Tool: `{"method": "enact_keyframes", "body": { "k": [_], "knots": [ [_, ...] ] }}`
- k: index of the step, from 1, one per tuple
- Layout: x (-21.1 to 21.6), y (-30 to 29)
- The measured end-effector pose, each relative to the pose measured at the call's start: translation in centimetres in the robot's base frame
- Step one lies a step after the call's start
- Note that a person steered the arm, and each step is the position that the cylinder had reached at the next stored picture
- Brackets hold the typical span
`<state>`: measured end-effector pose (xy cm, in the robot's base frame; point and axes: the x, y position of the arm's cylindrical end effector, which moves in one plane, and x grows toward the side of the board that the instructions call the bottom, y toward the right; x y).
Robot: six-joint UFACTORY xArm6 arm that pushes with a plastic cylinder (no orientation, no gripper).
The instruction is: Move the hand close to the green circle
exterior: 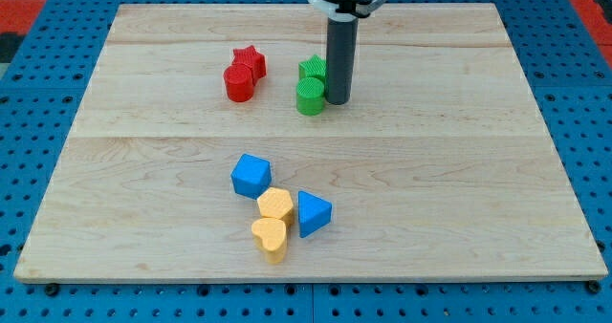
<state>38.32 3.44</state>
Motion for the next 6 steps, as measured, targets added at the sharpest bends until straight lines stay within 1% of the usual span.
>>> {"method": "enact_keyframes", "body": {
  "k": [1, 2, 3, 4, 5, 6],
  "knots": [
    [0.2, 2.3],
    [3.7, 2.3],
    [6.8, -0.3],
    [4.8, -1.8],
    [3.7, -4.8],
    [1.3, -5.4]
  ]
}}
